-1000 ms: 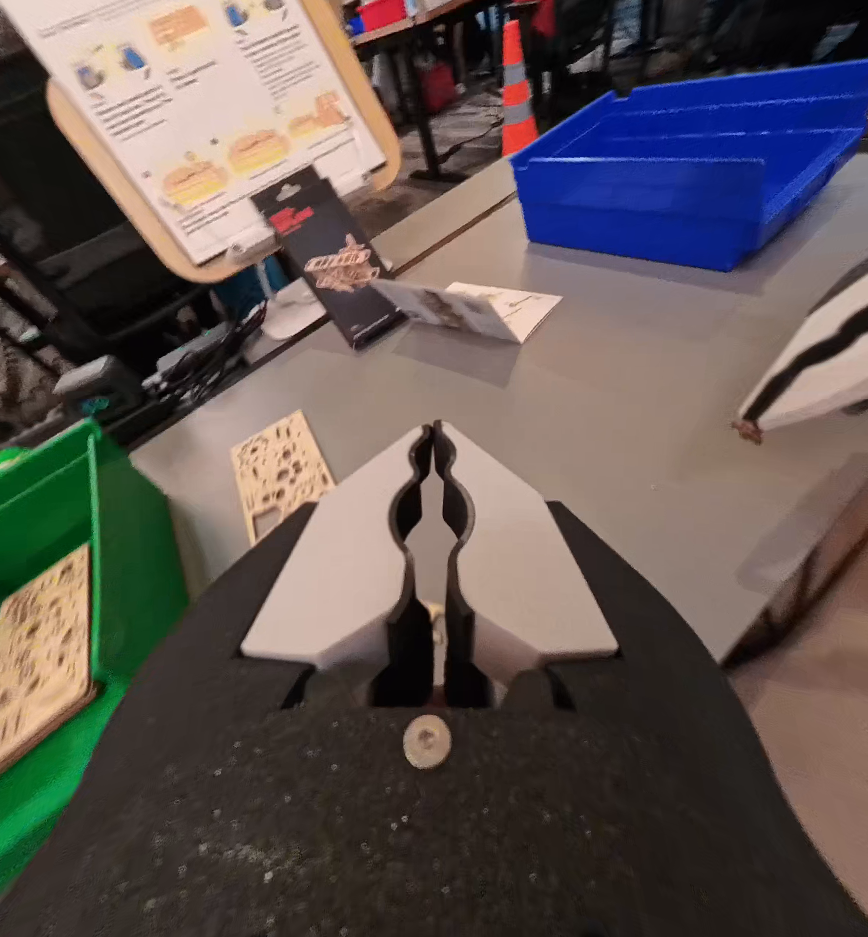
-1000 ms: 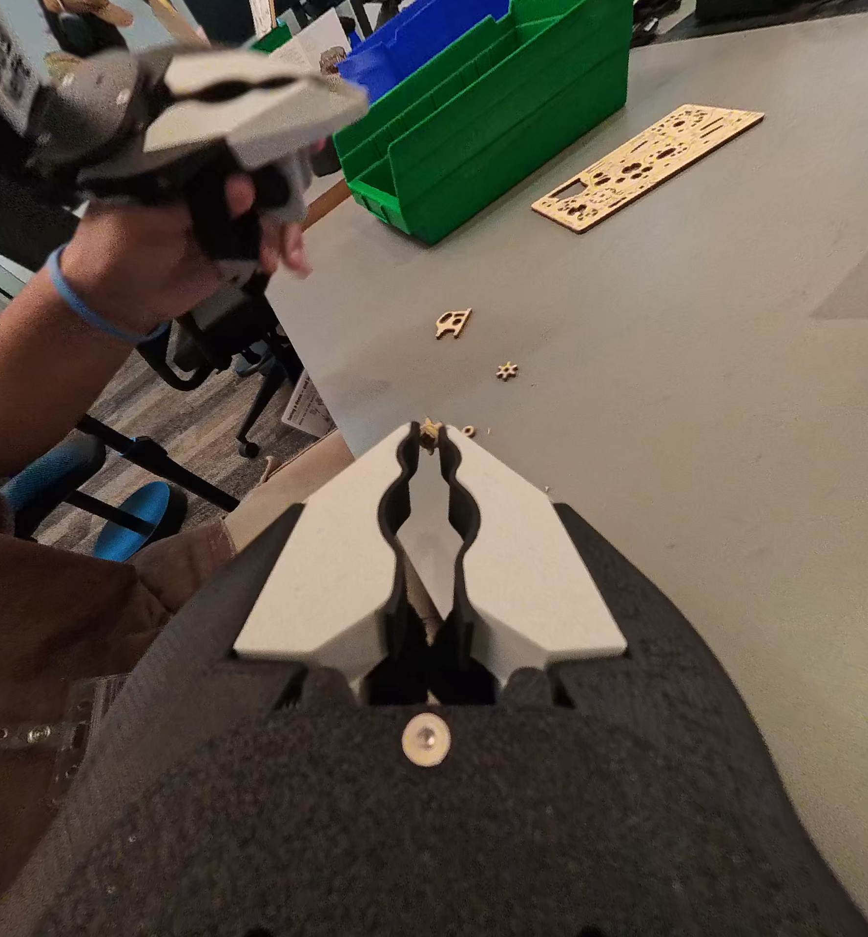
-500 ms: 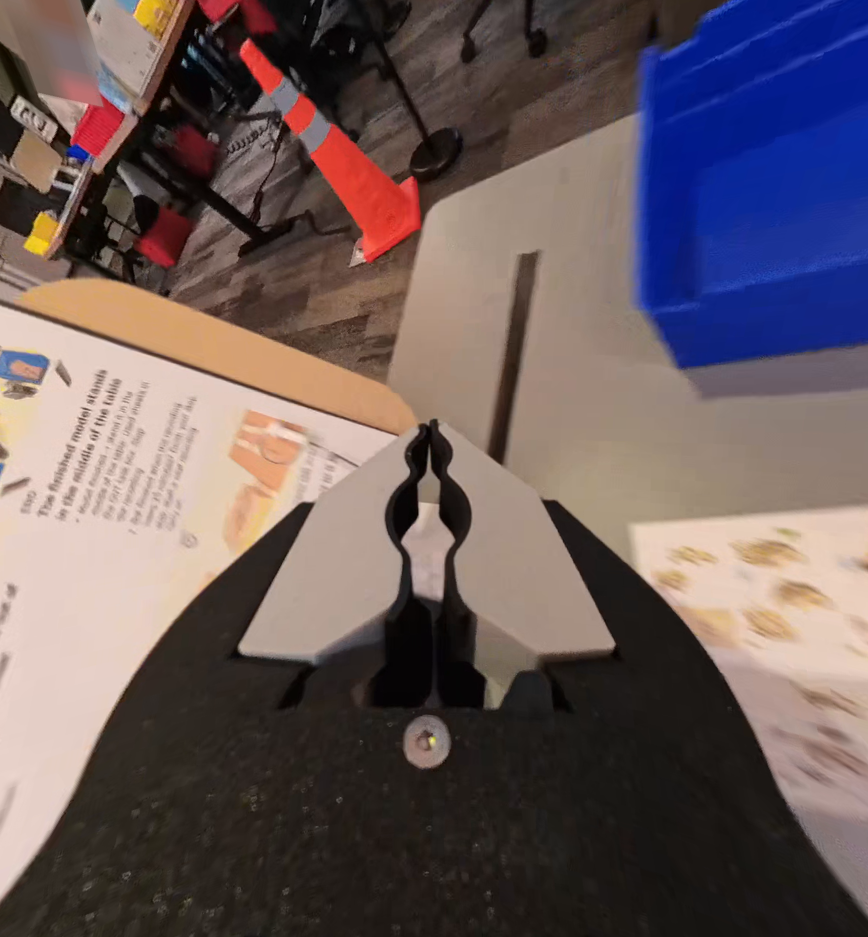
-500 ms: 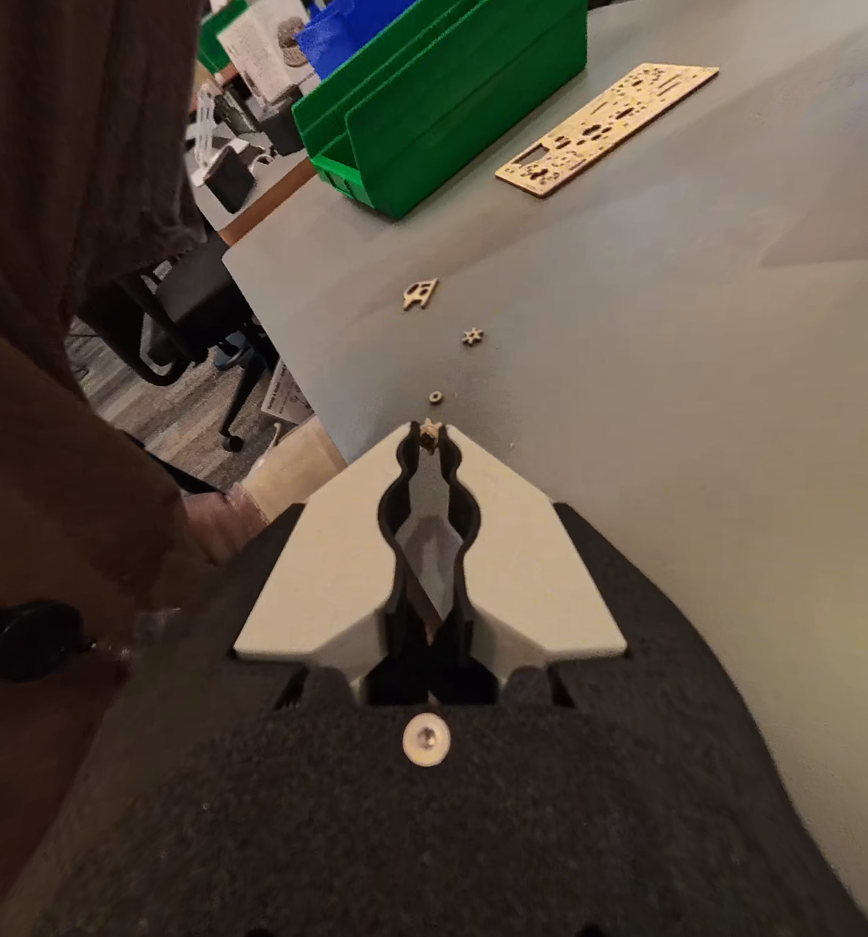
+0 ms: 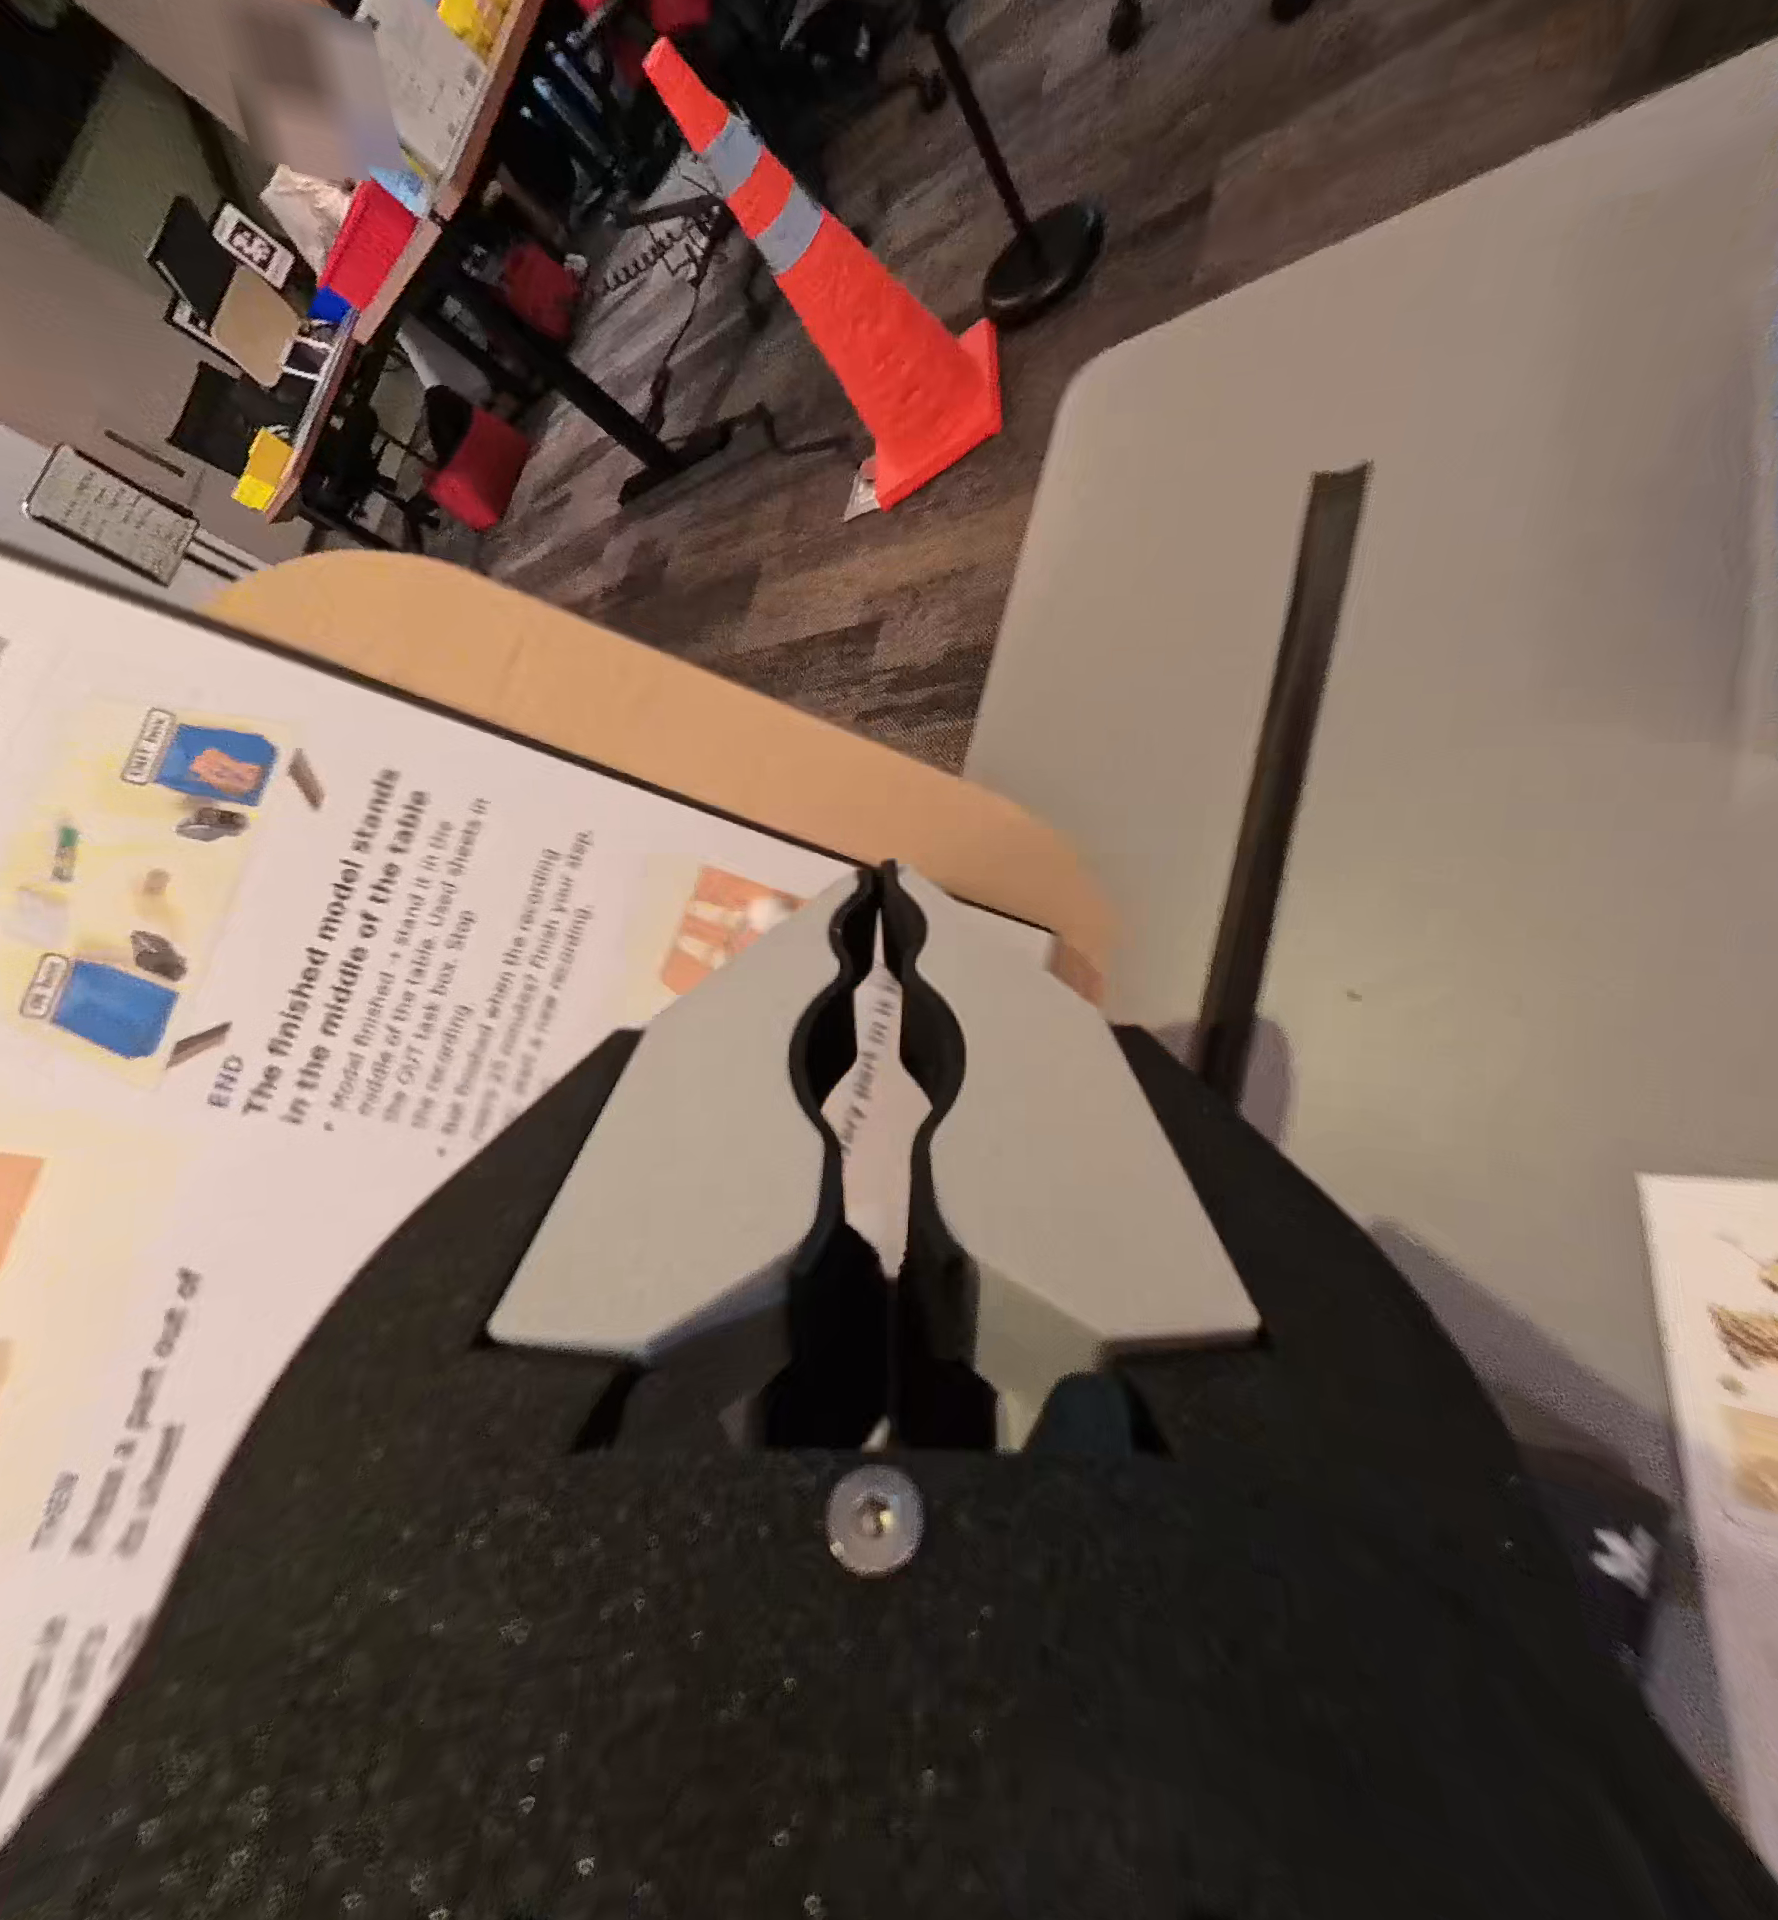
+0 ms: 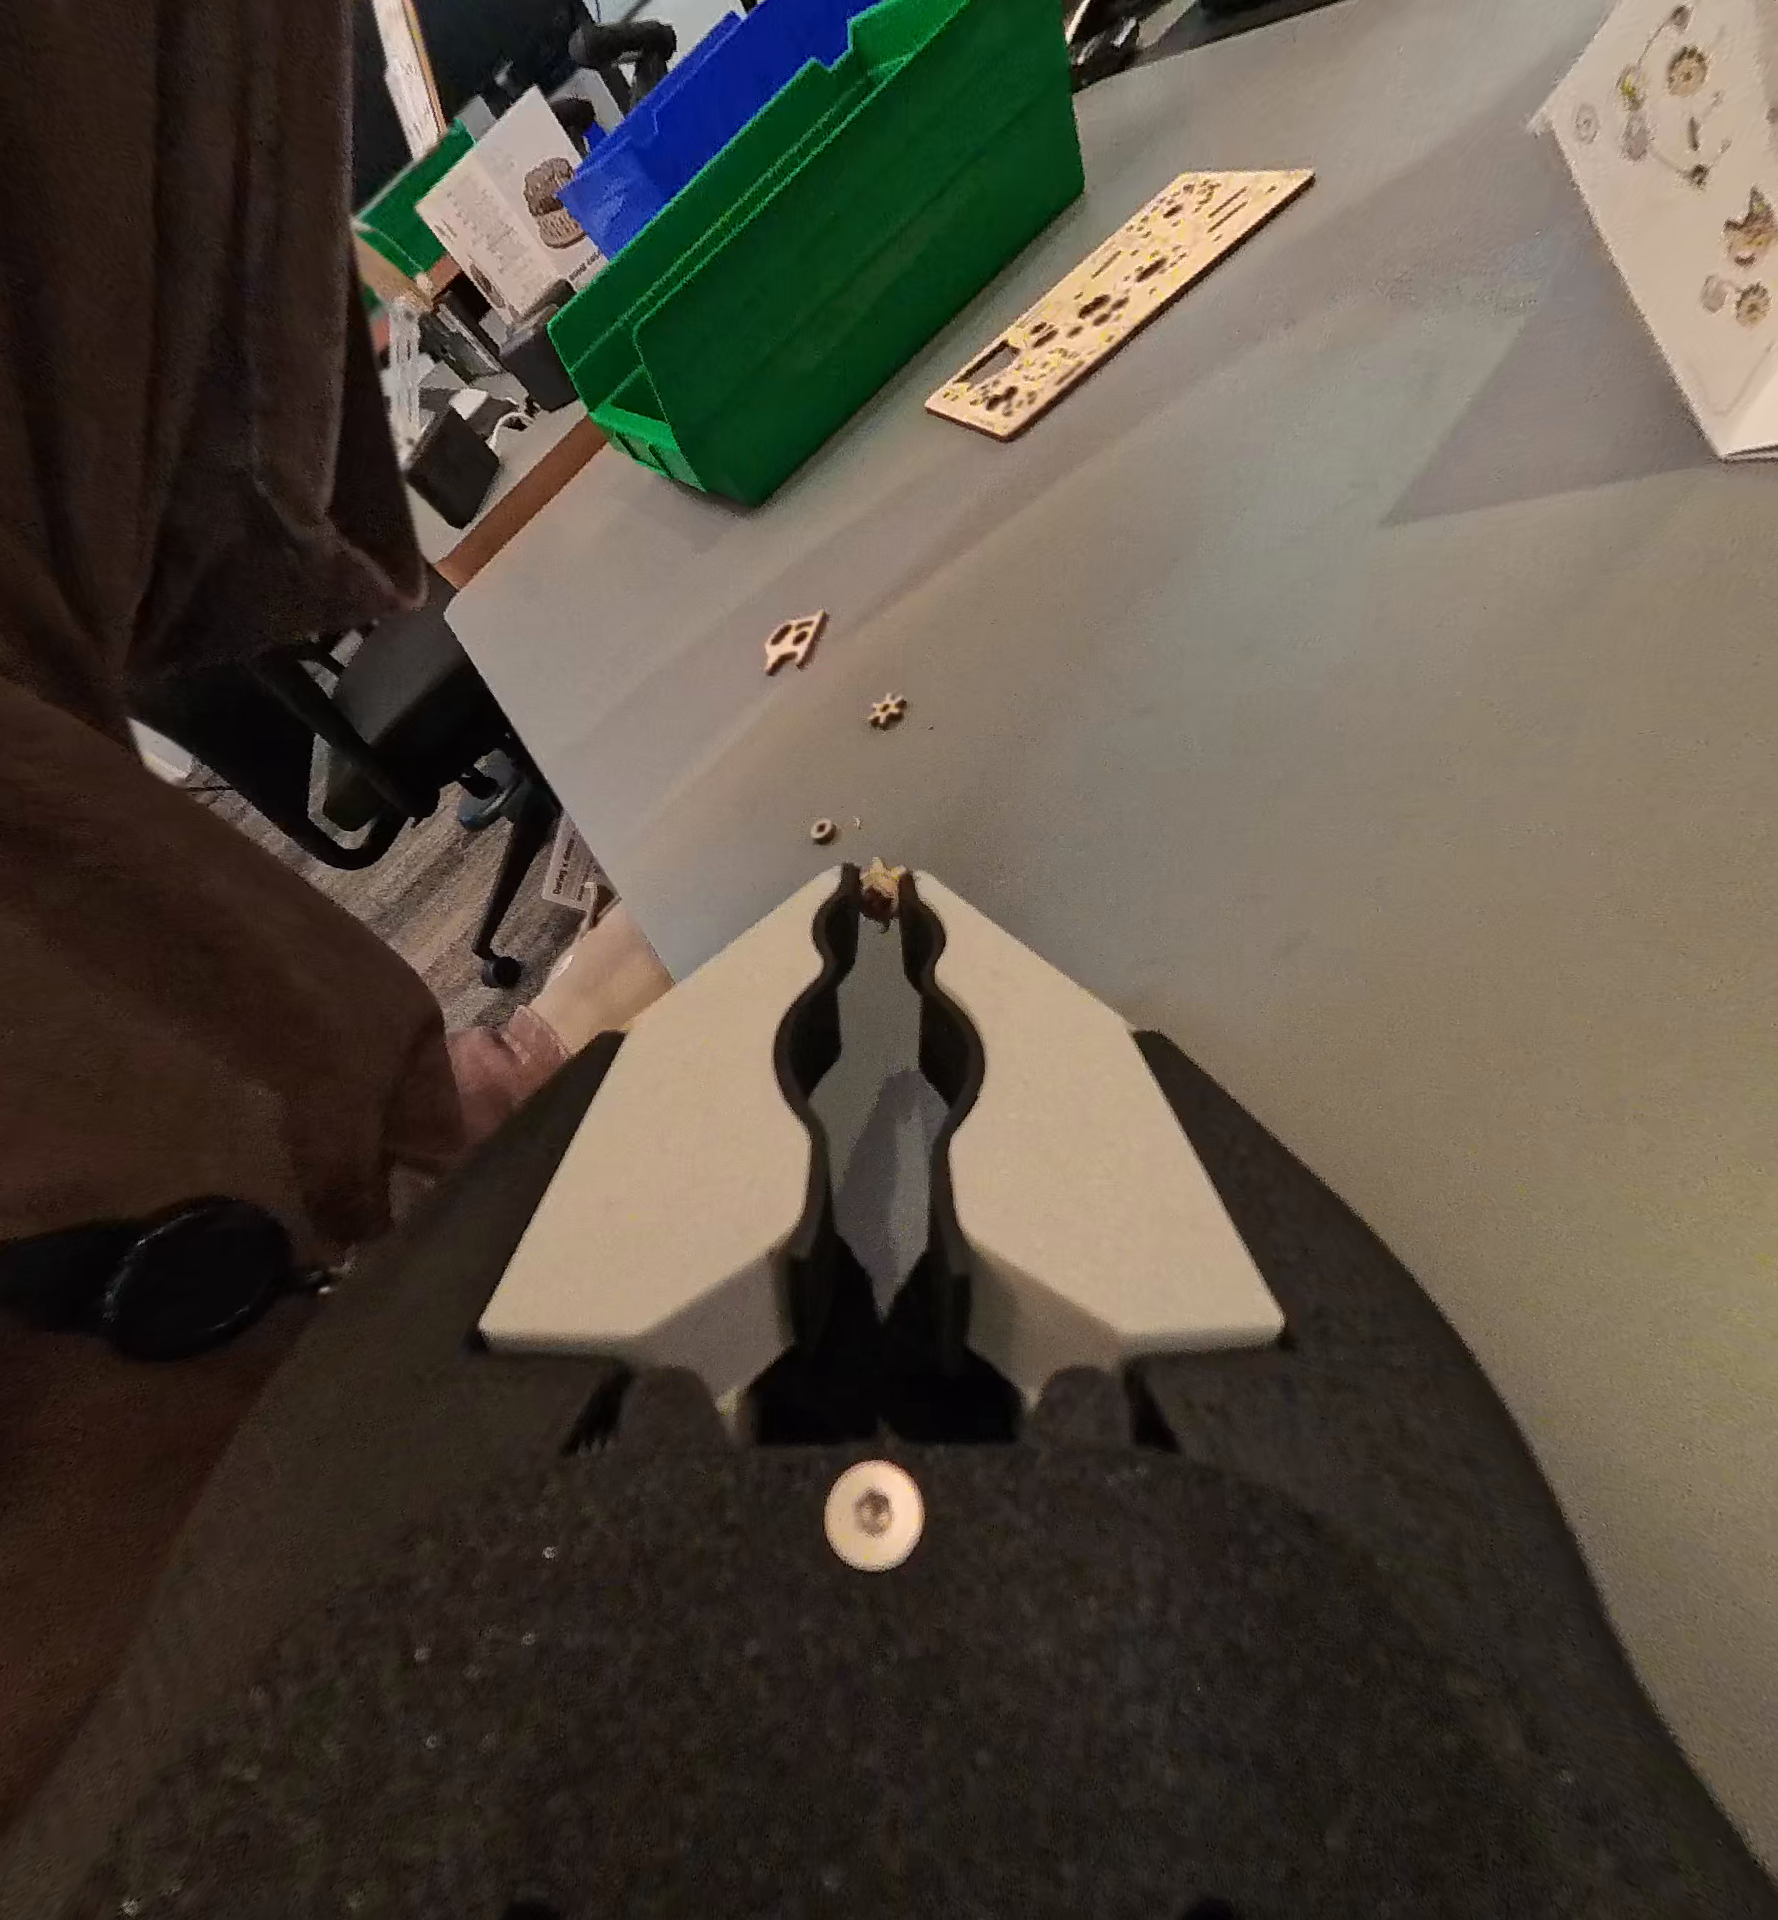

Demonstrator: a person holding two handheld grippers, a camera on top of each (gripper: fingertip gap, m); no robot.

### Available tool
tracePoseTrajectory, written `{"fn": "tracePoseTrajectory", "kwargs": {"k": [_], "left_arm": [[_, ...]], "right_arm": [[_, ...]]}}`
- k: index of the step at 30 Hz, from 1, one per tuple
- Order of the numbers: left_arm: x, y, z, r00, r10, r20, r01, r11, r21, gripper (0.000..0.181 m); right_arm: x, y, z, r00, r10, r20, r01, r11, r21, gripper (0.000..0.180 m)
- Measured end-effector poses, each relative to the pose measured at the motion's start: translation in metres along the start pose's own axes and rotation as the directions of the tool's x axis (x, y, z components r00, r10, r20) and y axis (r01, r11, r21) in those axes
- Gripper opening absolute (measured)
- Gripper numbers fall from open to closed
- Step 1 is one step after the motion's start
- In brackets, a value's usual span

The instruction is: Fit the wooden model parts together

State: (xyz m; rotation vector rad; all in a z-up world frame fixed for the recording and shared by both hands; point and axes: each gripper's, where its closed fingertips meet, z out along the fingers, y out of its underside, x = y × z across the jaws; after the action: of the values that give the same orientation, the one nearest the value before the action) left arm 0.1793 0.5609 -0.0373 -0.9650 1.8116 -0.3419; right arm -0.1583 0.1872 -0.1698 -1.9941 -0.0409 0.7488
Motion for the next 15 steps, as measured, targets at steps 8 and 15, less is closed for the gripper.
{"fn": "tracePoseTrajectory", "kwargs": {"k": [8, 15], "left_arm": [[0.141, 0.018, -0.185, 0.952, -0.297, -0.066, 0.299, 0.954, 0.012, 0.0], [0.341, 0.056, -0.371, 0.612, -0.769, -0.187, 0.775, 0.63, -0.055, 0.0]], "right_arm": [[-0.015, 0.003, 0.004, 0.995, -0.097, -0.022, 0.097, 0.995, -0.028, 0.007], [-0.03, 0.0, 0.008, 0.993, -0.122, 0.002, 0.122, 0.993, 0.001, 0.007]]}}
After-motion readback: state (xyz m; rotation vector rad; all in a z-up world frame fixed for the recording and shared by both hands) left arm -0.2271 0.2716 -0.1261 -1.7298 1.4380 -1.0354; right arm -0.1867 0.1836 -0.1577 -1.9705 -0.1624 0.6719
